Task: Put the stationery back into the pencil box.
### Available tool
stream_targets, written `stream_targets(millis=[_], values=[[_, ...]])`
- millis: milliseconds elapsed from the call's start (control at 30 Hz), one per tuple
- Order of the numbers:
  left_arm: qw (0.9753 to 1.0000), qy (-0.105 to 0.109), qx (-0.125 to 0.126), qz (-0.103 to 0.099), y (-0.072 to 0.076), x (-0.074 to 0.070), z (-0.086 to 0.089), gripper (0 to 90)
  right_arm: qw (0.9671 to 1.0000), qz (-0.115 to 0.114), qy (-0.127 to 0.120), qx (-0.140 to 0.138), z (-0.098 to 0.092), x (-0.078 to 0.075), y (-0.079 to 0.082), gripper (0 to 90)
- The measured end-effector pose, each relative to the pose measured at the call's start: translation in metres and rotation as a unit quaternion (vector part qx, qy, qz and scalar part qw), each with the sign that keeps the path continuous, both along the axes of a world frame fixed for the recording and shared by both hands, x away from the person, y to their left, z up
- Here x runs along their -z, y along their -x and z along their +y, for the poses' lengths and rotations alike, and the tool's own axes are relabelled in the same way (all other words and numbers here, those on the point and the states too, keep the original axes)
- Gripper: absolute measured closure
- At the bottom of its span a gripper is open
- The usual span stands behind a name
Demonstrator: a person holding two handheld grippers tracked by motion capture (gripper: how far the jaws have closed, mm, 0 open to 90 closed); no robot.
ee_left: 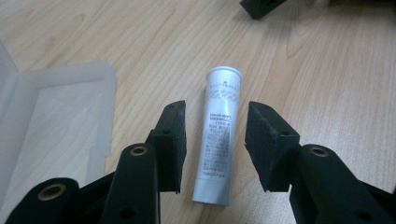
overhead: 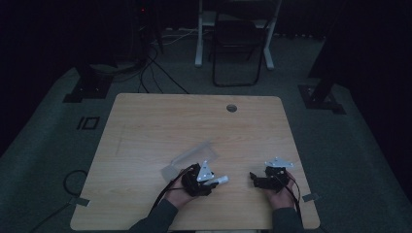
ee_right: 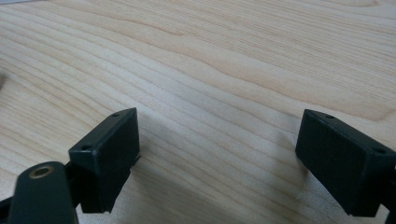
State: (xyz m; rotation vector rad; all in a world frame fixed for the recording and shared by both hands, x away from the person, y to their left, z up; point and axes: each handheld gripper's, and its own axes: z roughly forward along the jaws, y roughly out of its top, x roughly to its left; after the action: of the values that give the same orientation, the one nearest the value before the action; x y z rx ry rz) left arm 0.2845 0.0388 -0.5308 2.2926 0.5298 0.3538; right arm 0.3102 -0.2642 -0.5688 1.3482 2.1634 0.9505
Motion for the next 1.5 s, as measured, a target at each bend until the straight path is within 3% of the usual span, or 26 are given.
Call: stream_targets(millis=[633, 900, 1500], values=[[0.9998, -0.017, 0.000, 0.013, -0.003, 0.014, -0.003, 58.7, 1.0000, 0.000, 0.000, 0.000, 0.000, 0.000, 0.000, 13.4], [0.9993, -0.032, 0.003, 0.017, -0.003, 0.020, -0.005, 64.0, 1.0000, 0.000, 0.000, 0.000, 0.000, 0.000, 0.000, 13.4], [0.9985, -0.038, 0.011, 0.039, -0.009, 0.019, -0.005, 65.6, 1.0000, 0.000, 0.000, 0.000, 0.000, 0.000, 0.000, 13.4]])
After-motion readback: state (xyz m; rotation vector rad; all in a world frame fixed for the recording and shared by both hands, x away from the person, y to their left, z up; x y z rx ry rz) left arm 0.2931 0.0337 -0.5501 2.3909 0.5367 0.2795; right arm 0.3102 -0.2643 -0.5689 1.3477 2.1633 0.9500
